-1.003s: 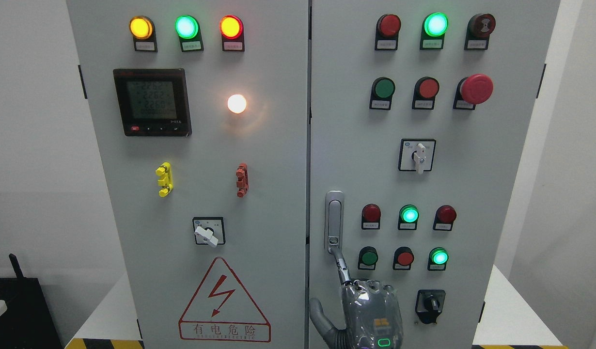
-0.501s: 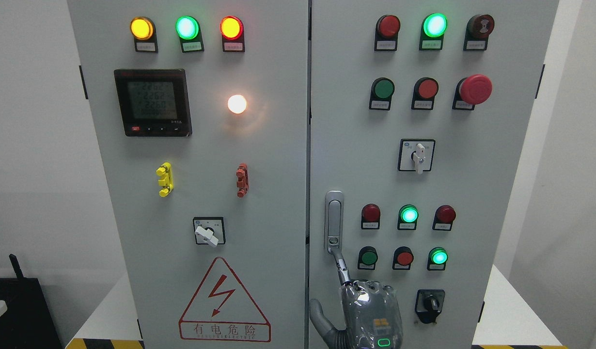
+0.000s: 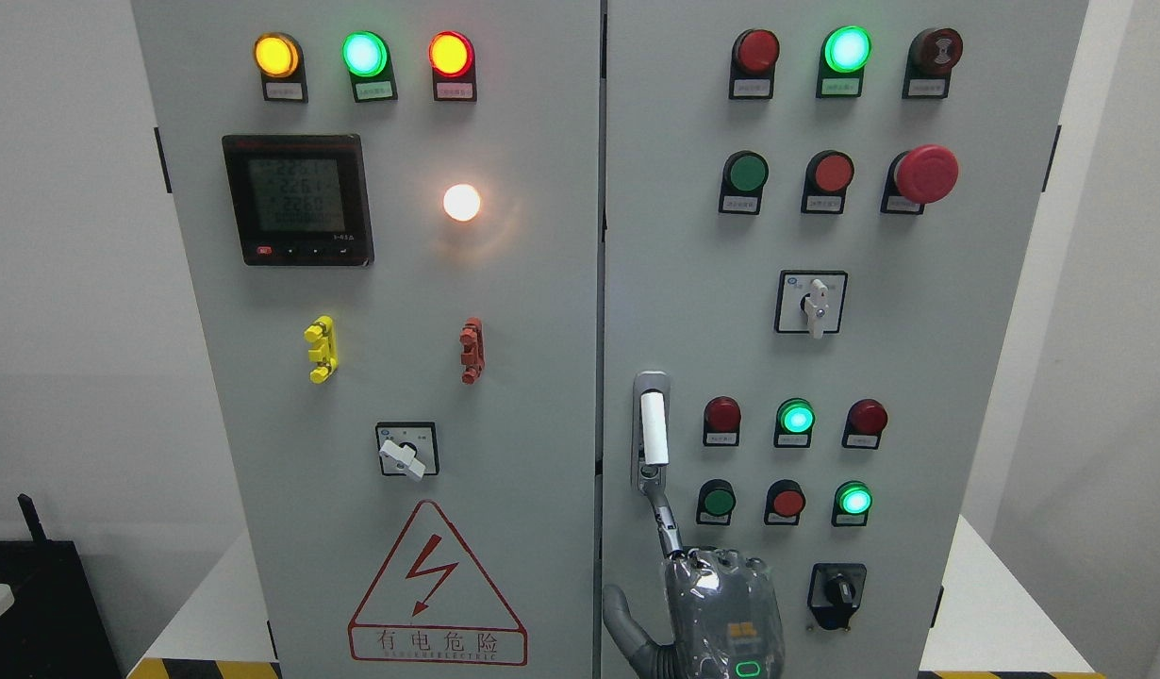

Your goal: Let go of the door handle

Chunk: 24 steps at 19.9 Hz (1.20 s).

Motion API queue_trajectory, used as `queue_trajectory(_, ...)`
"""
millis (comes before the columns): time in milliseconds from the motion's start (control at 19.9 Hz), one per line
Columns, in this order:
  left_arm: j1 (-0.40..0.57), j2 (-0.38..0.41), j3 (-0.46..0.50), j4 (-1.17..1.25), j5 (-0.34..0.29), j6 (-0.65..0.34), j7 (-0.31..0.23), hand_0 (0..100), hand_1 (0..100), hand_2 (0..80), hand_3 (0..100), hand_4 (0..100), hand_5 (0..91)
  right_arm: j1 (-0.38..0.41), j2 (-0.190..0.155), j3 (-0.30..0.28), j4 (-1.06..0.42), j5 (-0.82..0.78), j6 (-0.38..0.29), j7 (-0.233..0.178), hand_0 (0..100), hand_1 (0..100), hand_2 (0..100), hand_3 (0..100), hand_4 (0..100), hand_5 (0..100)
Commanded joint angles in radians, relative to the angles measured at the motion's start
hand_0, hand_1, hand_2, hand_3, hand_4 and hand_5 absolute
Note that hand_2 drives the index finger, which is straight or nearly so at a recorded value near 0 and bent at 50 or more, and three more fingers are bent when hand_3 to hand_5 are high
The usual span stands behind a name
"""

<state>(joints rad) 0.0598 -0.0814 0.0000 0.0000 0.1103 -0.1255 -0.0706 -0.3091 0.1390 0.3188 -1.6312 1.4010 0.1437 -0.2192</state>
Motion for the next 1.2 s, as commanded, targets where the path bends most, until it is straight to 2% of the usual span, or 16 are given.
queue_trajectory(0,0.0,0.0,-0.012,-0.015,-0.001,0.0,0.002,12,39,0.0,0,0,0.0,-0.002,-0.001,-0.003,-0.016,-0.002,-0.004,-0.025,36,36,13,100,100,98)
queue_trajectory(201,0.0,0.0,-0.012,-0.015,0.0,0.0,0.002,12,39,0.0,0,0,0.0,0.005,-0.001,-0.001,-0.029,-0.005,-0.016,-0.064,36,36,14,100,100,98)
queue_trajectory(401,0.0,0.0,-0.012,-0.015,0.0,0.0,0.002,12,39,0.0,0,0,0.0,0.022,0.001,-0.003,-0.029,-0.005,-0.027,-0.069,36,36,17,100,100,98)
queue_trajectory(451,0.0,0.0,-0.012,-0.015,-0.001,0.0,0.002,12,39,0.0,0,0,0.0,0.028,0.001,-0.004,-0.029,-0.007,-0.036,-0.089,36,36,18,100,100,98)
queue_trajectory(552,0.0,0.0,-0.012,-0.015,-0.001,0.0,0.003,12,39,0.0,0,0,0.0,0.03,0.001,-0.018,-0.029,-0.008,-0.052,-0.132,36,36,27,100,99,98)
queue_trajectory(602,0.0,0.0,-0.012,-0.015,0.0,0.0,0.002,12,39,0.0,0,0,0.0,0.031,0.002,-0.029,-0.029,-0.01,-0.061,-0.141,38,36,36,100,93,98)
queue_trajectory(652,0.0,0.0,-0.012,-0.015,-0.001,0.0,0.002,12,39,0.0,0,0,0.0,0.033,0.002,-0.041,-0.029,-0.013,-0.073,-0.15,41,37,45,100,93,97)
queue_trajectory(752,0.0,0.0,-0.012,-0.015,0.0,0.0,0.002,12,39,0.0,0,0,0.0,0.039,0.002,-0.055,-0.038,-0.039,-0.099,-0.199,44,37,50,100,90,97)
queue_trajectory(953,0.0,0.0,-0.012,-0.015,-0.001,0.0,0.002,12,39,0.0,0,0,0.0,0.07,0.004,-0.055,-0.067,-0.066,-0.113,-0.206,48,33,69,100,88,95)
queue_trajectory(1003,0.0,0.0,-0.012,-0.015,0.0,0.0,0.002,12,39,0.0,0,0,0.0,0.077,0.004,-0.055,-0.067,-0.068,-0.115,-0.206,50,30,78,100,90,95)
queue_trajectory(1153,0.0,0.0,-0.012,-0.015,0.0,0.0,0.002,12,39,0.0,0,0,0.0,0.085,0.004,-0.055,-0.068,-0.089,-0.116,-0.204,50,27,90,100,100,97)
